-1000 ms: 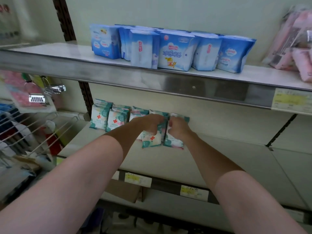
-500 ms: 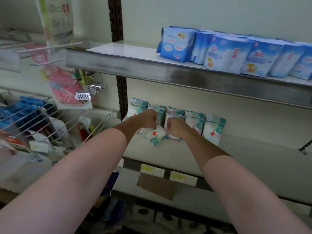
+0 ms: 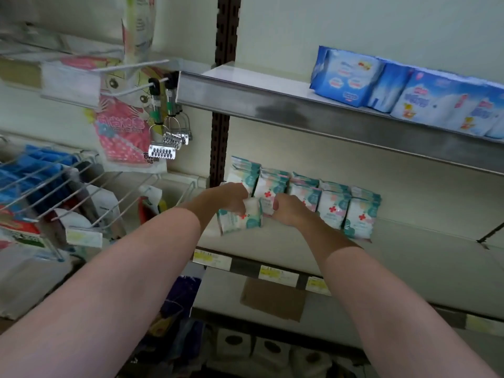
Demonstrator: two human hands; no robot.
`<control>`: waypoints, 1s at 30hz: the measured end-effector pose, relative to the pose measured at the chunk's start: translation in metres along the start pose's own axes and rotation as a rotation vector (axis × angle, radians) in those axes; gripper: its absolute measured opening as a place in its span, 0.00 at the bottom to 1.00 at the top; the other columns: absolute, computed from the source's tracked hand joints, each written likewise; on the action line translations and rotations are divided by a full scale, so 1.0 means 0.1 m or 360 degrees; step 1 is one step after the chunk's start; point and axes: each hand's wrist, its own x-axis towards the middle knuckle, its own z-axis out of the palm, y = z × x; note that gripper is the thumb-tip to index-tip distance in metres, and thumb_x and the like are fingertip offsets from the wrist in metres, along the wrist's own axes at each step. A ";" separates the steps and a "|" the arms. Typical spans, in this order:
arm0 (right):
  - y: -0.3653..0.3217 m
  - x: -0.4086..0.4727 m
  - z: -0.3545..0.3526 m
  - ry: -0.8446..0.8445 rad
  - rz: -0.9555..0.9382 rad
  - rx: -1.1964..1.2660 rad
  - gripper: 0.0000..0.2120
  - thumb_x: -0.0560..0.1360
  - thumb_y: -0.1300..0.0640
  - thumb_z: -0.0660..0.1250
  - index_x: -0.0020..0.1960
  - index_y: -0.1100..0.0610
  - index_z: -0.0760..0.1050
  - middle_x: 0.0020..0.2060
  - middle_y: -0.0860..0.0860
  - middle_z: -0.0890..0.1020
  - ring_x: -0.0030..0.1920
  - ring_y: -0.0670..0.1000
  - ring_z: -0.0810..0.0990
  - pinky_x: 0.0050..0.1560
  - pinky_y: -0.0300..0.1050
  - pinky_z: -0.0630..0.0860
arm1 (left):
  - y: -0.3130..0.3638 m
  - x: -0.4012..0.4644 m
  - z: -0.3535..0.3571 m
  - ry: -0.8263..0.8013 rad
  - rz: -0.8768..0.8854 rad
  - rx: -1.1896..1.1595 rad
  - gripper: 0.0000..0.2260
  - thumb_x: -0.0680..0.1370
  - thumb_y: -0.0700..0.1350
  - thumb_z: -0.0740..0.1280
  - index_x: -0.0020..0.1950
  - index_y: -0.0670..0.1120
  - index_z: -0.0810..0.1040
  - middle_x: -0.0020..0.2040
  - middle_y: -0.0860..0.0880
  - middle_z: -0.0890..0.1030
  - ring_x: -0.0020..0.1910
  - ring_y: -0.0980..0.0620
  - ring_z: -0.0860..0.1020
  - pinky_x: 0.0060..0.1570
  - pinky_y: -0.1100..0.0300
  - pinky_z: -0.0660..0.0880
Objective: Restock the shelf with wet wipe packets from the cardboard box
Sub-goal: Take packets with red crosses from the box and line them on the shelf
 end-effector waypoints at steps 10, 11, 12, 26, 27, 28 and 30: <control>-0.21 0.20 0.13 0.0034 0.0068 -0.0024 0.12 0.77 0.59 0.66 0.60 0.59 0.73 0.57 0.57 0.78 0.54 0.58 0.77 0.53 0.49 0.76 | -0.40 0.13 -0.03 0.0308 -0.0267 -0.0468 0.22 0.72 0.36 0.71 0.65 0.41 0.72 0.56 0.42 0.75 0.56 0.44 0.76 0.51 0.57 0.75; -0.23 0.23 0.15 0.0038 0.0071 -0.0031 0.11 0.77 0.59 0.67 0.59 0.58 0.73 0.56 0.57 0.78 0.53 0.58 0.78 0.54 0.50 0.77 | -0.42 0.16 -0.02 0.0321 -0.0302 -0.0490 0.21 0.72 0.35 0.71 0.64 0.41 0.72 0.56 0.42 0.76 0.56 0.44 0.76 0.50 0.57 0.75; -0.24 0.25 0.17 0.0042 0.0073 -0.0039 0.11 0.77 0.59 0.67 0.58 0.58 0.73 0.55 0.57 0.78 0.52 0.57 0.78 0.54 0.51 0.77 | -0.44 0.18 -0.01 0.0329 -0.0331 -0.0512 0.21 0.72 0.34 0.71 0.64 0.42 0.72 0.56 0.42 0.76 0.55 0.44 0.76 0.49 0.57 0.74; -0.27 0.43 0.33 0.0127 0.0173 0.0043 0.08 0.76 0.58 0.66 0.55 0.53 0.73 0.53 0.55 0.78 0.50 0.56 0.78 0.53 0.51 0.78 | -0.38 0.49 0.09 0.0415 -0.0444 -0.0351 0.17 0.79 0.36 0.63 0.67 0.39 0.67 0.62 0.38 0.74 0.61 0.39 0.75 0.55 0.53 0.74; -0.27 0.42 0.34 0.0119 0.0171 0.0036 0.08 0.76 0.58 0.66 0.55 0.53 0.73 0.53 0.55 0.78 0.50 0.56 0.78 0.53 0.51 0.78 | -0.36 0.49 0.10 0.0417 -0.0453 -0.0341 0.17 0.79 0.37 0.63 0.67 0.39 0.66 0.62 0.38 0.74 0.62 0.39 0.75 0.56 0.52 0.74; -0.26 0.42 0.34 0.0114 0.0168 0.0031 0.09 0.76 0.58 0.66 0.56 0.54 0.73 0.53 0.55 0.78 0.51 0.56 0.78 0.54 0.52 0.78 | -0.35 0.49 0.10 0.0421 -0.0465 -0.0329 0.16 0.79 0.37 0.63 0.66 0.38 0.67 0.63 0.38 0.74 0.62 0.39 0.75 0.57 0.51 0.74; -0.25 0.41 0.35 0.0126 0.0168 0.0030 0.09 0.76 0.58 0.66 0.56 0.55 0.74 0.53 0.55 0.78 0.51 0.56 0.78 0.54 0.52 0.78 | -0.34 0.48 0.12 0.0452 -0.0481 -0.0282 0.14 0.79 0.36 0.62 0.64 0.39 0.69 0.62 0.38 0.75 0.61 0.40 0.75 0.55 0.51 0.75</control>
